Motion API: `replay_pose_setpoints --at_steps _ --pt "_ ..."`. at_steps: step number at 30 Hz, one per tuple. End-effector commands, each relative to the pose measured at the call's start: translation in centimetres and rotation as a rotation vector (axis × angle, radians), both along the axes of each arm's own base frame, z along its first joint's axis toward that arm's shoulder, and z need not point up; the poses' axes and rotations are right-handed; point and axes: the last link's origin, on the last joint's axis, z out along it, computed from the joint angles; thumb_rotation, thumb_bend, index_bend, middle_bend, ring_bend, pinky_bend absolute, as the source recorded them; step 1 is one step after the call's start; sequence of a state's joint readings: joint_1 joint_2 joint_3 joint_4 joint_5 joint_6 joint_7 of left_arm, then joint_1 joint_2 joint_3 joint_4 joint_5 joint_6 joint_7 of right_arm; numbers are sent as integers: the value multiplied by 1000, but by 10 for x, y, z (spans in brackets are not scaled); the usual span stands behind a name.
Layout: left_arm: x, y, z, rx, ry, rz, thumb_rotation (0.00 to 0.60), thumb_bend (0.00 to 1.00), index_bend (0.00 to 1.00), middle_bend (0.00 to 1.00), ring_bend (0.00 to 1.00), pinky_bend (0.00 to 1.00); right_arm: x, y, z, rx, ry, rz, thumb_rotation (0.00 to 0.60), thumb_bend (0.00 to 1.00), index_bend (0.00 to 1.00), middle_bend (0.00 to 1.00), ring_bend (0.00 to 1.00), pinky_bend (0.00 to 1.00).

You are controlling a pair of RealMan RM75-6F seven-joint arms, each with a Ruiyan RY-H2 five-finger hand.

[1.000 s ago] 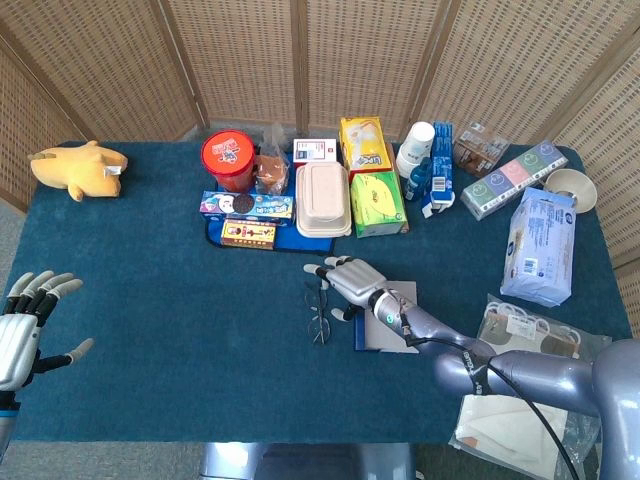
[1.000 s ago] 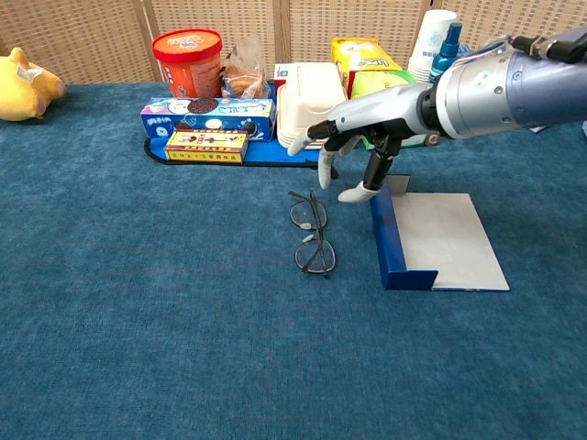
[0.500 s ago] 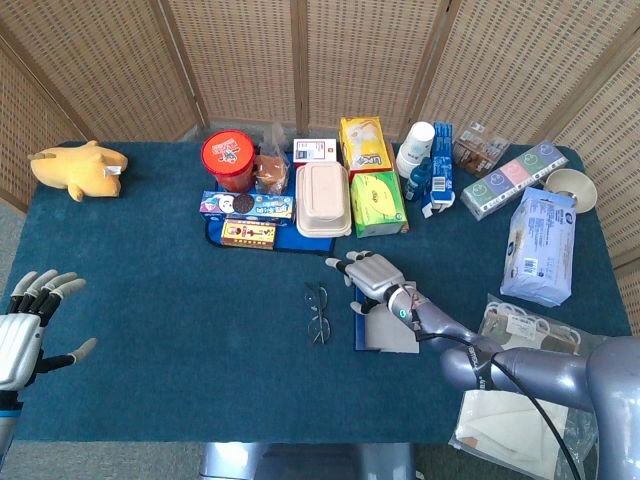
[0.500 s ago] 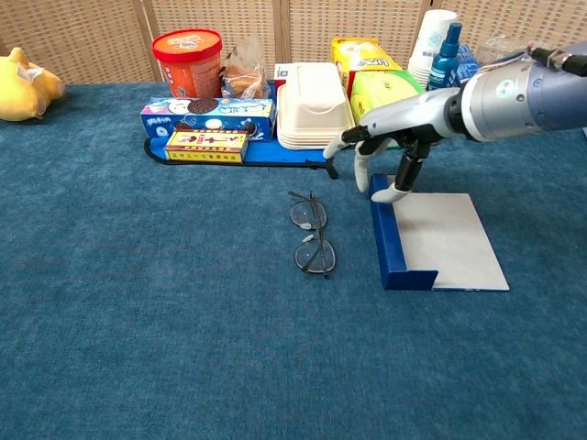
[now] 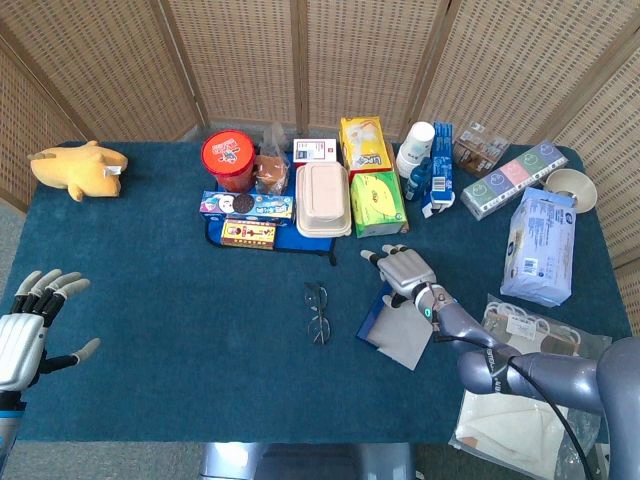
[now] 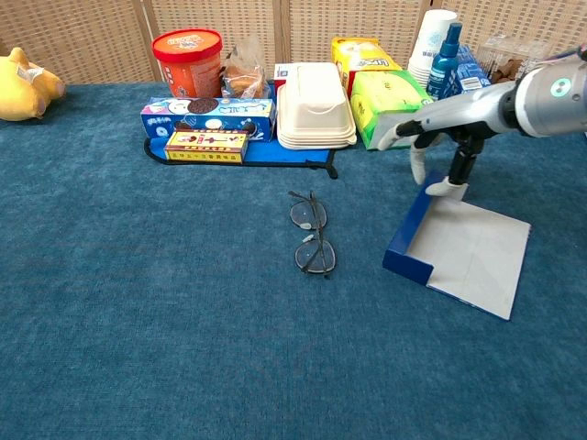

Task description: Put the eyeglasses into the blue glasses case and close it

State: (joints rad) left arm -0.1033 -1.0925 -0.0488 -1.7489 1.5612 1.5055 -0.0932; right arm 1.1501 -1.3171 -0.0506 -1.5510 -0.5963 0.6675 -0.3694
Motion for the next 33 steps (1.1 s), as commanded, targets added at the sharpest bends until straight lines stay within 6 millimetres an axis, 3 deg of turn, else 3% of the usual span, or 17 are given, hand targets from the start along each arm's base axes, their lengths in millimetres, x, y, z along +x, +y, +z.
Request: replay_pose_setpoints --at_steps 1,24,28,33 --pt "1 0 0 -1 -1 -4 600 132 193 181 101 0 -12 0 7 -26 24 -31 600 366 0 398 81 139" --pt "2 0 -3 -15 -8 -18 600 131 192 180 101 0 -62 16 41 -112 99 -189 600 338 0 412 81 144" --pt "1 1 -4 -16 -9 -18 600 132 192 180 101 0 -60 20 45 -121 77 -201 600 311 0 333 60 145" --pt "2 1 -4 -18 -11 -22 600 133 193 180 101 0 -43 22 47 -155 5 -98 600 311 0 225 16 142"
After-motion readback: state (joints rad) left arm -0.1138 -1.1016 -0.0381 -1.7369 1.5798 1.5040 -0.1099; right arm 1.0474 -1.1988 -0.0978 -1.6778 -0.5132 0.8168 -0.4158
